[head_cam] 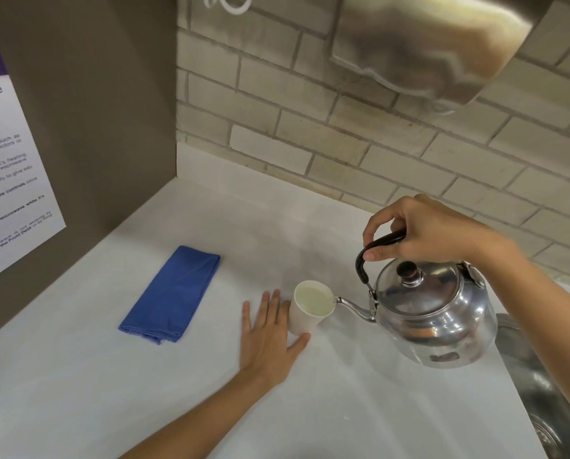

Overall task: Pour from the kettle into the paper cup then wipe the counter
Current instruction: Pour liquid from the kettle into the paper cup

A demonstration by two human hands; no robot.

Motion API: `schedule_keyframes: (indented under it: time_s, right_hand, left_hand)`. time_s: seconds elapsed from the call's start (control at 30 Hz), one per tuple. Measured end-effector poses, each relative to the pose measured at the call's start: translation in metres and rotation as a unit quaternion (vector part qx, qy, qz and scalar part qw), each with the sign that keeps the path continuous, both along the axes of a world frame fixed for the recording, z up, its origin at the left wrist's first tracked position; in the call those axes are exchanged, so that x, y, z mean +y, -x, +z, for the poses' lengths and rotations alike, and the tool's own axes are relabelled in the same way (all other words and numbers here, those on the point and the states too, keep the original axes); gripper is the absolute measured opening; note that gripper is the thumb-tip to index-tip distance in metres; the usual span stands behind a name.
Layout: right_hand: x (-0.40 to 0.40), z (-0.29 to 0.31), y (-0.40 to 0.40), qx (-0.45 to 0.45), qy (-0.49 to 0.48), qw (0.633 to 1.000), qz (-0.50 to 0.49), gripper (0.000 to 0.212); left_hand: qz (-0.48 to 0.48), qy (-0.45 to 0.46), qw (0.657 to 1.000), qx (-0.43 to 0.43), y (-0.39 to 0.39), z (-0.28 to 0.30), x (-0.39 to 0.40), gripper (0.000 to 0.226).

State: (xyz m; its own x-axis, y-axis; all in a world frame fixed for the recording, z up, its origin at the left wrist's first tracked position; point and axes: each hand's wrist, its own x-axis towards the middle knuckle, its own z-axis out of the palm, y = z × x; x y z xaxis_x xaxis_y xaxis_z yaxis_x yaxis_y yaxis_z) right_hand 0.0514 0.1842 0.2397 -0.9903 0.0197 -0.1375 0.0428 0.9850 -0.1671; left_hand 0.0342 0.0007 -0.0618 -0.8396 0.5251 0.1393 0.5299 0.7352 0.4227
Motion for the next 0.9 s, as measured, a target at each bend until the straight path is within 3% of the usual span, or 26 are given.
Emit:
schedule_keyframes:
  time_s: [0.53,0.9]
  right_hand:
    - [-0.002,0.001,0.002,-0.002,-0.004,1.000,-0.005,0.019]
    - [0.036,-0.024,-0.029,0.039,0.145,0.987,-0.063,0.024]
  left_hand:
    - [-0.001,-0.004,1.000,-0.003,0.000,0.000,0.000,0.079]
    - [0.000,-0.007,1.000,-0.002,0.000,-0.001,0.001,0.086]
